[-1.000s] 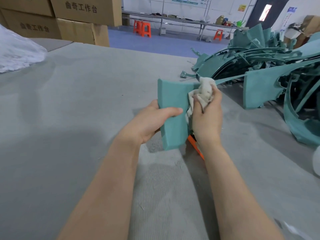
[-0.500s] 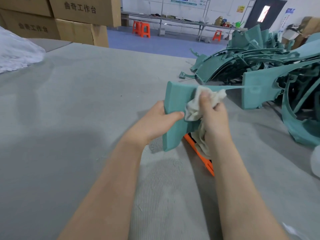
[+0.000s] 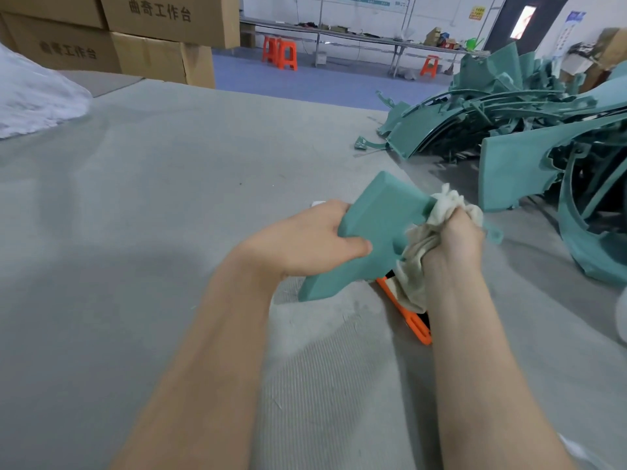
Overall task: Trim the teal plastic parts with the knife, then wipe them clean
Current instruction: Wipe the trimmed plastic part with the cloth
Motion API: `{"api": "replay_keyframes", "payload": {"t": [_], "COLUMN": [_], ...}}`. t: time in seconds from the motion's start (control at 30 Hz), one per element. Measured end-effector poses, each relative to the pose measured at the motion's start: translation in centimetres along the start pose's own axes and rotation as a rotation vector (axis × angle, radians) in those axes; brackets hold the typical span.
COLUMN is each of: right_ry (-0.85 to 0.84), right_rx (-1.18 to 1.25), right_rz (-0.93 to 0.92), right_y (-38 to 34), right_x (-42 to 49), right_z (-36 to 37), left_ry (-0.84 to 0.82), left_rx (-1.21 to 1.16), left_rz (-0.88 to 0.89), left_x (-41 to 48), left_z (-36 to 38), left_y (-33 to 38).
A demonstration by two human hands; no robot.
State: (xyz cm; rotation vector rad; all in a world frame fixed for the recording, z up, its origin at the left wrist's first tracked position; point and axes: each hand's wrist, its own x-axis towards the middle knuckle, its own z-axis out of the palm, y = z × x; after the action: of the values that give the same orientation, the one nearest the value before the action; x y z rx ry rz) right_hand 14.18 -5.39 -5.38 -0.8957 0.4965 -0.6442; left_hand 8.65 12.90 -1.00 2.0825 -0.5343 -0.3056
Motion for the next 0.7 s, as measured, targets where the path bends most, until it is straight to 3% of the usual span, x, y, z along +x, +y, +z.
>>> {"api": "replay_keyframes", "payload": {"t": [0.13, 0.3, 0.4, 0.47, 0.57, 0.7], "right_ry": [0.081, 0.010, -0.069, -0.195, -0.362, -0.469], "right_rx": [-0.038, 0.226, 0.403, 0.436, 0.545, 0.637], "right_rz": [0.156, 0.210, 0.250, 0.312, 0.415, 0.329], "right_y": [-0.6, -0.7, -1.1, -1.4, -2.0, -2.3], "right_x": [1.9, 0.6, 0.0, -0.7, -1.8, -3.0], "right_z": [-0.7, -0.7, -0.8, -1.0, -1.0, 0.4], "left_ry": [-0.025, -0.025, -0.133, -0.145, 0.026, 0.123], "left_rx": [0.020, -0.006, -0.203, -0.289, -0.174, -0.178], "left_rz": [0.033, 0.154, 0.259, 0.197, -0.029, -0.142], "left_x": [-0.4, -0.5, -0.7, -0.3, 1.2, 2.6], "left_z": [-1.0, -1.6, -2.0, -1.6, 0.3, 1.7], "left_y": [-0.3, -0.7, -1.0, -1.9, -2.5, -2.3]}}
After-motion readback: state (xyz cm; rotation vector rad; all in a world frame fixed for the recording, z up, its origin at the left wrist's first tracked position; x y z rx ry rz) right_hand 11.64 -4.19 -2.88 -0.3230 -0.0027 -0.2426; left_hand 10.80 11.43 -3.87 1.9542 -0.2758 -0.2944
